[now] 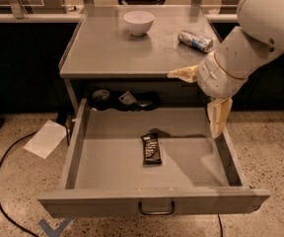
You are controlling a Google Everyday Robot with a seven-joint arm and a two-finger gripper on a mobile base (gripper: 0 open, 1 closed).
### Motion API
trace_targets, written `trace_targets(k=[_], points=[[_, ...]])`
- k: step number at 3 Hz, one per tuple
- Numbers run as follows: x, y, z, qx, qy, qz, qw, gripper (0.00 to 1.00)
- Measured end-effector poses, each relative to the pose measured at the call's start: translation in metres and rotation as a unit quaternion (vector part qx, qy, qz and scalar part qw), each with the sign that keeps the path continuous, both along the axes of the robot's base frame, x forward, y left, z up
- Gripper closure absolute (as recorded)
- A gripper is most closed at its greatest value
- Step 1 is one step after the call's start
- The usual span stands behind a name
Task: Pick rxbar chocolate from top drawer and place on counter
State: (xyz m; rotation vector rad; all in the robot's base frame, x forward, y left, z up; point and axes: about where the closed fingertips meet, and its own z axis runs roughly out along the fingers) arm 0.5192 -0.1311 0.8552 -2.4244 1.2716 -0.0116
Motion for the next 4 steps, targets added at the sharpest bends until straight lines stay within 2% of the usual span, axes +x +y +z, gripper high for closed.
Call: trace_targets(k=[1,2,3,4], points=[[0.009,0.023,-0.016,0.006,-0.007,0.069,0.9976,0.00],[0.022,0.047,-0.042,0.019,0.004,0.114,0.9933,0.00],[0.030,0.062,-0.073,0.037,0.027,0.144,0.9885,0.00],[0.030,0.062,-0.073,0.037,0.027,0.144,0.9884,0.00]])
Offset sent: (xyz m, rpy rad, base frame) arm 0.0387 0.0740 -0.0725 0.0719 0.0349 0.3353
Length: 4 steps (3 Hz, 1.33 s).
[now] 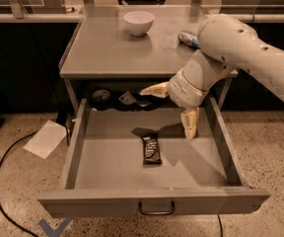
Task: Pick rxbar chocolate from top drawer and place on counter
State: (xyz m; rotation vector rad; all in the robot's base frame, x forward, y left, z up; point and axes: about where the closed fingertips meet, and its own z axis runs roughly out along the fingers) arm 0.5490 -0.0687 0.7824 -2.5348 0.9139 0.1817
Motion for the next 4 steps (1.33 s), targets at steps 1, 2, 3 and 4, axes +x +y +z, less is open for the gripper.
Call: trace_targets(k=[1,2,3,4], points=[[0.003,0.007,-0.007,0.001,-0.002,0.009,1.0000,0.00],[0.011,0.027,-0.032,0.020,0.001,0.047,0.9987,0.00],[0.012,0.037,-0.070,0.043,0.018,0.084,0.9954,0.00],[0.000,0.032,-0.134,0.080,0.046,0.120,0.9885,0.00]])
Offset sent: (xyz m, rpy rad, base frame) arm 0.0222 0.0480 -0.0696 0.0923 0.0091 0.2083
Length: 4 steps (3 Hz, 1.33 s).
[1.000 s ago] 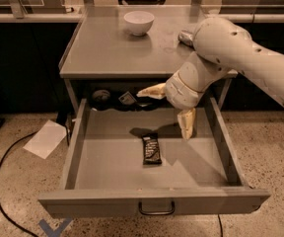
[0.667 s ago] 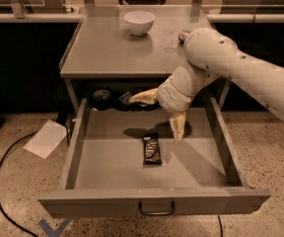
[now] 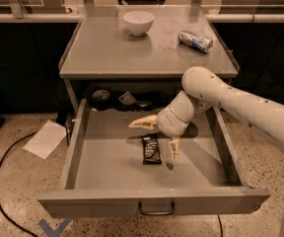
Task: Pick rxbar chocolate from top drawer and place on counter
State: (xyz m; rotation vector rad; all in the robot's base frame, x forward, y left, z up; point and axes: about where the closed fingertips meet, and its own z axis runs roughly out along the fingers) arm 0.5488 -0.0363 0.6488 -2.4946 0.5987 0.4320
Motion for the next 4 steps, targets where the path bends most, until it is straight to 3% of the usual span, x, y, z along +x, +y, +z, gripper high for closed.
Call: trace_targets(k=[1,2,3,4], points=[[0.000,0.000,-0.001,0.000,0.000,0.001,1.0000,0.00],[0.002,0.006,0.009,-0.042,-0.038,0.000,0.9984,0.00],[0.003,0.017,0.017,-0.081,-0.074,0.010,0.9939,0.00],[0.003,0.022,0.019,-0.093,-0.088,0.016,0.9917,0.00]])
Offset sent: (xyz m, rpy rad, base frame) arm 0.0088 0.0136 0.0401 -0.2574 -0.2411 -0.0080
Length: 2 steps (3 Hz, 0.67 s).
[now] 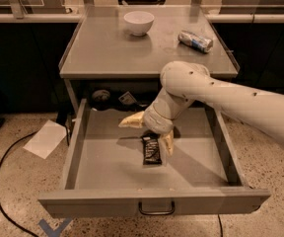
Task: Pick rxbar chocolate from top drawer and place on counter
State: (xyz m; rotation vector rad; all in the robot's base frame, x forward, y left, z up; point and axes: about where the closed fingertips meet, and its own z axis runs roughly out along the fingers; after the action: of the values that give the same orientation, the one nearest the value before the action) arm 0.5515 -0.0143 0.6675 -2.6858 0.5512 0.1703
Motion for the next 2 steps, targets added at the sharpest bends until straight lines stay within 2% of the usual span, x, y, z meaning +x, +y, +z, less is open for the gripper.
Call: trace_targets(k=[1,2], points=[[-0.0041,-0.0033,0.0014,-0.037,-0.015,-0.003,0.9992,0.00],[-0.0084,-0.0126,0.0033,-0.085,-0.023,-0.011,0.9961,0.00]])
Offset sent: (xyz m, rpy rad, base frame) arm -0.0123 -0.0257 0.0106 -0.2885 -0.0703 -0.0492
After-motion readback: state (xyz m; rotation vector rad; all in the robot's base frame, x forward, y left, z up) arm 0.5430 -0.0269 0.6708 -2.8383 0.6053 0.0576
